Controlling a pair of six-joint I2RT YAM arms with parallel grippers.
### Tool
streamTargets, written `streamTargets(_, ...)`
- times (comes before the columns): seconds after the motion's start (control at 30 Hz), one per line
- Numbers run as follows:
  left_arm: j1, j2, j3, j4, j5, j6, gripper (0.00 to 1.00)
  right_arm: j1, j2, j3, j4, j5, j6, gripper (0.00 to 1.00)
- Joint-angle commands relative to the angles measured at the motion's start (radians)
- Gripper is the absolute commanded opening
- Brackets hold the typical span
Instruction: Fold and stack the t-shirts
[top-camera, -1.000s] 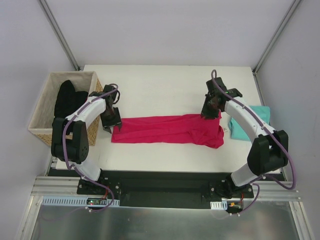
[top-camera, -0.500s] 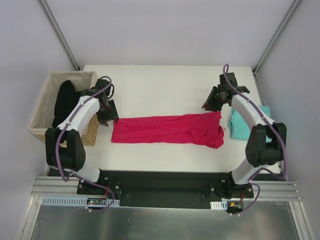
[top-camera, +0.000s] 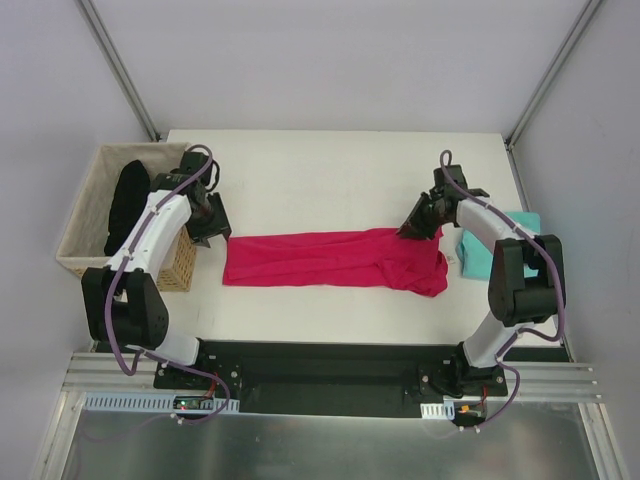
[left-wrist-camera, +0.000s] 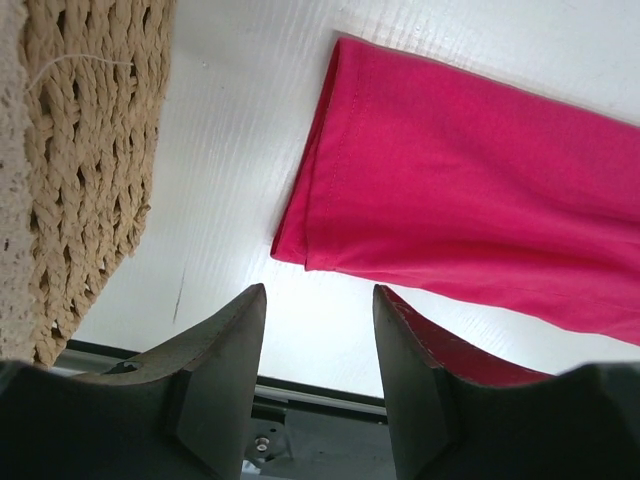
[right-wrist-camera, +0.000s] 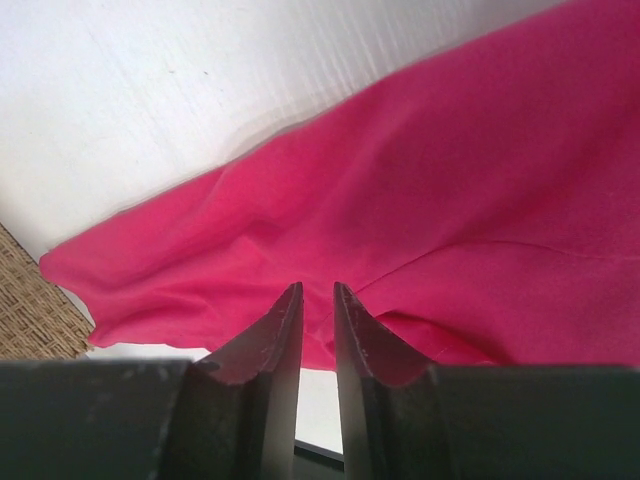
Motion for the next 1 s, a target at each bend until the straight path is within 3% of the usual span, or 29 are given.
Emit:
streamTargets(0.0, 0.010, -0.032, 0.049, -0.051, -0.028, 0.010, 0.47, 0.014, -0.047, -0.039, 0.027, 0.023, 0.027, 0.21)
streamTargets(0.97, 0.024, -0.147, 0.026, -0.076, -0.072, -0.013, 0.48, 0.013, -0.005, 0.015, -0.148, 0.189, 0.115, 0.19)
